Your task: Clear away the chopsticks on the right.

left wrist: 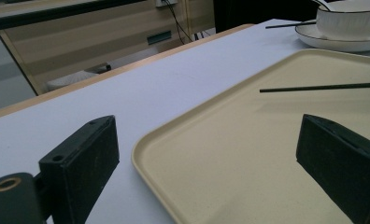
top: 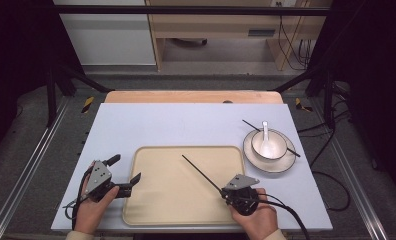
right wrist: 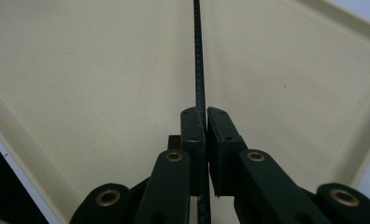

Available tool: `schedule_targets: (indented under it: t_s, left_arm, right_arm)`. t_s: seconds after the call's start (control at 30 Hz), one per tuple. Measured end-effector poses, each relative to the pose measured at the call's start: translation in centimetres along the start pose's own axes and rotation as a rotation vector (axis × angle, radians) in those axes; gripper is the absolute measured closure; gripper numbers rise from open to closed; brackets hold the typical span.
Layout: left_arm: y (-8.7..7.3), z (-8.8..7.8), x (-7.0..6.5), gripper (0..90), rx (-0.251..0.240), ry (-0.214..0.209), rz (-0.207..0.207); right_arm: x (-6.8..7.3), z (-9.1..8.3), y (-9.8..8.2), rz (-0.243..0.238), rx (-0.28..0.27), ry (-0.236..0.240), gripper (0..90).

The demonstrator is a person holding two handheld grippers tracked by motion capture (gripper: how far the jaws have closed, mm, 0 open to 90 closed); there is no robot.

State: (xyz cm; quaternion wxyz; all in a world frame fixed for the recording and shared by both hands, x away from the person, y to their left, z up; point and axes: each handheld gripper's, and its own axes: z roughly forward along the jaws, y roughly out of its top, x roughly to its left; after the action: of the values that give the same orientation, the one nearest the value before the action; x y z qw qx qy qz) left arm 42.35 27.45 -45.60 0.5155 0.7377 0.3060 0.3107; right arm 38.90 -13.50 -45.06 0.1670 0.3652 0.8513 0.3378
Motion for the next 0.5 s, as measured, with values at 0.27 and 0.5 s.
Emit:
schedule_targets:
  t_s: [0.27, 0.5]
  left_arm:
    - [0.0, 0.2, 0.0, 5.6, 0.004, -0.006, -0.004]
    - [0.0, 0.0, -0.1, 5.6, 0.001, 0.001, -0.005]
  right_arm:
    - [0.2, 1.0, -0.4, 0.008, 0.018, 0.002, 85.4]
    - [-0.4, 0.1, -0.3, 0.02, -0.031, -0.027, 67.1]
